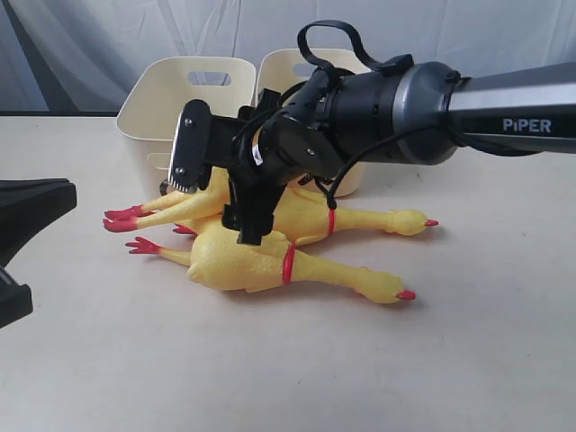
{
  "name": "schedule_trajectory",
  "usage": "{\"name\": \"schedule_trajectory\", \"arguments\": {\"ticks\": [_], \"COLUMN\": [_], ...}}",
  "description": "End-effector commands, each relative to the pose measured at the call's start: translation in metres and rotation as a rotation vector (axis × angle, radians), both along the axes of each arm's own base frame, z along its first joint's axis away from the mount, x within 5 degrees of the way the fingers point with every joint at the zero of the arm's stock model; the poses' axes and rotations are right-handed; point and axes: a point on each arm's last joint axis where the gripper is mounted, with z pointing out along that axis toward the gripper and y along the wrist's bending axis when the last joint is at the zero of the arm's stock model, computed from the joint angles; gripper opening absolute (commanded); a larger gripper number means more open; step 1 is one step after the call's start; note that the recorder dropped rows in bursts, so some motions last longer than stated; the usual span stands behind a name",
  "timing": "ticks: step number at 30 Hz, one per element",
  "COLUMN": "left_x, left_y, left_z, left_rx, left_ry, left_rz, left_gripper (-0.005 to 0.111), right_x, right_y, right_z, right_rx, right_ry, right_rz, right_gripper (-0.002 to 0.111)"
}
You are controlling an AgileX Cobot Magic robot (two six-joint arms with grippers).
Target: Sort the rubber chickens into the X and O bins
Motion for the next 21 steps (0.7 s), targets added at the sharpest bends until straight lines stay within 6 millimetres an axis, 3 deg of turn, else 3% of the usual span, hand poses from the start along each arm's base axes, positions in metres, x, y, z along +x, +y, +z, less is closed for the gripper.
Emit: {"name": "schedule_trajectory", "arguments": {"ticks": [1,12,21], "left_x": [0.001,0.001,0.001], "left_y": [0.000,0.000,0.000], "left_z": [0.001,0.001,0.001], "left_rx": [-0.004,-0.004,-0.004], "left_ry": [-0.001,-0.001,-0.001], "left_rz": [0.002,0.002,0.002], "left_gripper": [0.000,0.000,0.000], "right_x": [0.001,0.006,0.007], "right_y": [0.001,0.002,0.005], "right_z": [0.000,-0.013,-0.010], "right_rx": [0.017,-0.076,-0.042], "right_ry": [-0.022,-0.080,-0.106], "right_rz": [0.010,0.075,0.090], "right_gripper": [0.086,0.086,0.086]}}
